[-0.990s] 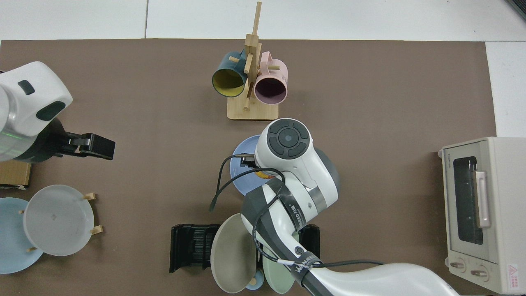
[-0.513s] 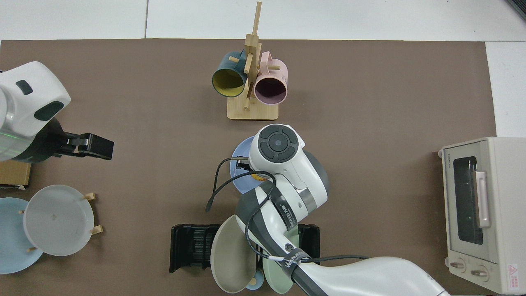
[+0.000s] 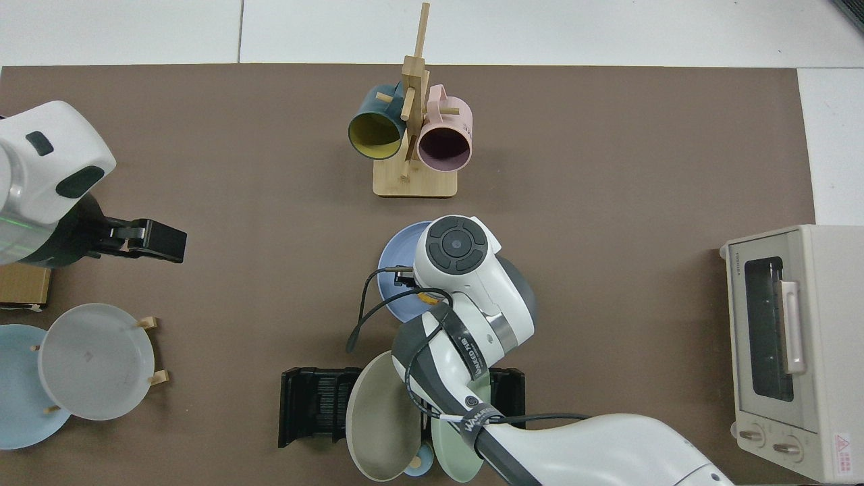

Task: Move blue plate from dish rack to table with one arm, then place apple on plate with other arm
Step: 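Lower the apple onto the blue plate and open the right gripper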

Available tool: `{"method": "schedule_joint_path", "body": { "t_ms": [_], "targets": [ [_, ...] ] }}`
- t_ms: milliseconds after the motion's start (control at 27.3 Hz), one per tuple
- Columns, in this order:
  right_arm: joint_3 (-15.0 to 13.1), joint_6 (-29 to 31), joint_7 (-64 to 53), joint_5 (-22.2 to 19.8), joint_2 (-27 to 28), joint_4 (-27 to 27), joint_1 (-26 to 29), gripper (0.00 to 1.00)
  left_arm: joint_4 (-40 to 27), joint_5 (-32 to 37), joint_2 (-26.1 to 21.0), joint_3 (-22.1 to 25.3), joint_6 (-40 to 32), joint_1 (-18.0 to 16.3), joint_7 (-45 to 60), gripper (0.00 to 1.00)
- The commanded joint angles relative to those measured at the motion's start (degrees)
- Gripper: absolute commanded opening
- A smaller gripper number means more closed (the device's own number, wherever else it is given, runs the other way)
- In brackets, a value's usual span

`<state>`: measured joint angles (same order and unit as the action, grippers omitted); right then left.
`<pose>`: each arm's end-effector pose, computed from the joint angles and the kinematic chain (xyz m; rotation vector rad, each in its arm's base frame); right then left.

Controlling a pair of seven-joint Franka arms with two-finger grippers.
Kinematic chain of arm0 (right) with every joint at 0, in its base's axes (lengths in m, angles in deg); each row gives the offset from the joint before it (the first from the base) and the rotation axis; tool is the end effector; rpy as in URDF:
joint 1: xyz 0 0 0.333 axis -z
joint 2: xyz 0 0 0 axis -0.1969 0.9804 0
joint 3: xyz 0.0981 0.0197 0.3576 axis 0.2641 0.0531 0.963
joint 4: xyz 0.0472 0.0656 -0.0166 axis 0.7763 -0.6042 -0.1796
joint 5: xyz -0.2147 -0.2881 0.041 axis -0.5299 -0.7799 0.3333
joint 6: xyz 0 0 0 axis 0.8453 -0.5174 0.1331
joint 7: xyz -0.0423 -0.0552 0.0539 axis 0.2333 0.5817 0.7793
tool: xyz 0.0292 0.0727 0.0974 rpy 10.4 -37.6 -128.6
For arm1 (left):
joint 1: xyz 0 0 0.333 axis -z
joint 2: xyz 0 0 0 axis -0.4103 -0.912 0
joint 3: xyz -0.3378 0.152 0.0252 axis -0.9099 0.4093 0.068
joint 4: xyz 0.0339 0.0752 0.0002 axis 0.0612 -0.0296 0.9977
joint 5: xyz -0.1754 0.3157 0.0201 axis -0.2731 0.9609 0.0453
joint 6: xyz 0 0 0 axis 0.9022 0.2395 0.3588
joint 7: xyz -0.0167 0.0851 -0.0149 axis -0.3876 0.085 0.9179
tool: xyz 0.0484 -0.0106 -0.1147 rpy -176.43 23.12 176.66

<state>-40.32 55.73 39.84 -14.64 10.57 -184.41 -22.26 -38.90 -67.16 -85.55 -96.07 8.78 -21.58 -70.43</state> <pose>0.5303 0.3749 0.3474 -3.0915 0.1804 0.0986 0.5039 -0.0811 0.6697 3.1222 -0.1719 -0.0752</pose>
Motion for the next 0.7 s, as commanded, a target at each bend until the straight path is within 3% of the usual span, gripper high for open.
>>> {"method": "schedule_joint_path", "body": {
  "t_ms": [0, 440, 660],
  "targets": [
    [-0.18, -0.21, 1.96, -1.04, -0.98, -1.1, -0.57, 1.0, 0.33, 0.77, 0.41, 0.38, -1.16, 0.26, -0.29, 1.0],
    [-0.18, -4.95, 0.99, -1.3, -5.89, 1.45, 0.57, 1.0, 0.33, 0.77, 0.41, 0.38, -1.16, 0.26, -0.29, 1.0],
    [-0.18, -7.95, -1.37, -0.25, -8.09, 4.27, 3.73, 1.0, 0.41, 0.77, 0.41, 0.38, -1.16, 0.26, -0.29, 1.0]
  ]
}}
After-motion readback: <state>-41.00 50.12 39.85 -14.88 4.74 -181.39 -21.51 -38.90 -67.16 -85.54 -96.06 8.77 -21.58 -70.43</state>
